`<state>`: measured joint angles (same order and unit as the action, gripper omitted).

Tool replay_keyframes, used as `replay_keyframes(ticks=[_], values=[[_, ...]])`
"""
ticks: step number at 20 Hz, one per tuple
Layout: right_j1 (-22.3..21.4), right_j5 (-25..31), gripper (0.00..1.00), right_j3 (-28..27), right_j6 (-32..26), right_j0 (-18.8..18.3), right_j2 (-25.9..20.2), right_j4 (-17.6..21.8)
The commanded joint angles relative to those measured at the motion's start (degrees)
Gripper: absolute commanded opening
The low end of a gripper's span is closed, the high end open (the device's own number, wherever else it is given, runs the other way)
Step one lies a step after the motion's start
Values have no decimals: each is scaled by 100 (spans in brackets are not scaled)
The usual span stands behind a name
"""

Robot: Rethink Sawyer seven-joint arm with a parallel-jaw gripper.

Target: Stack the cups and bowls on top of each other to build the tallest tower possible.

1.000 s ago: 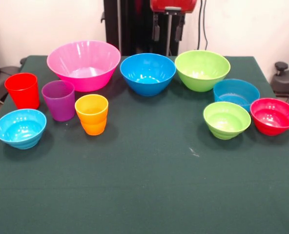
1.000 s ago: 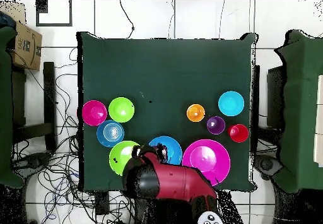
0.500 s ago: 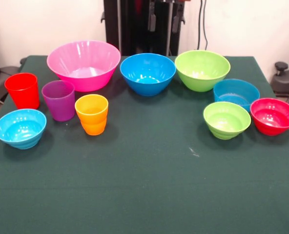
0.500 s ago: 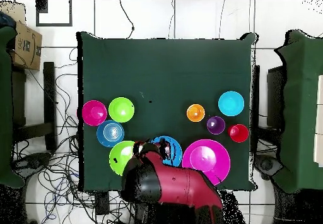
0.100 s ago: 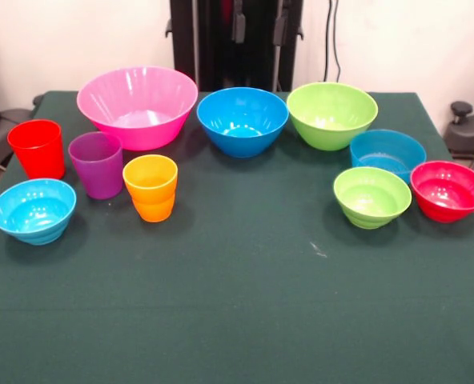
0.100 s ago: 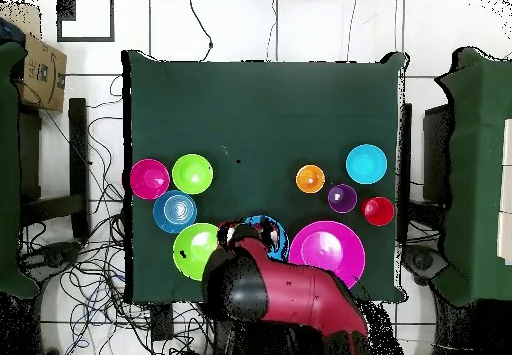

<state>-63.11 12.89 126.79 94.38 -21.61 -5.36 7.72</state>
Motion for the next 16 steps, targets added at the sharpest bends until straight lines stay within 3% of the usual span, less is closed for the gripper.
replay_keyframes(ticks=[1, 16], values=[[349, 625, 100, -110, -453, -418, -746, 472], [1066, 724, 100, -783, -648, -1232, -1351, 1144]])
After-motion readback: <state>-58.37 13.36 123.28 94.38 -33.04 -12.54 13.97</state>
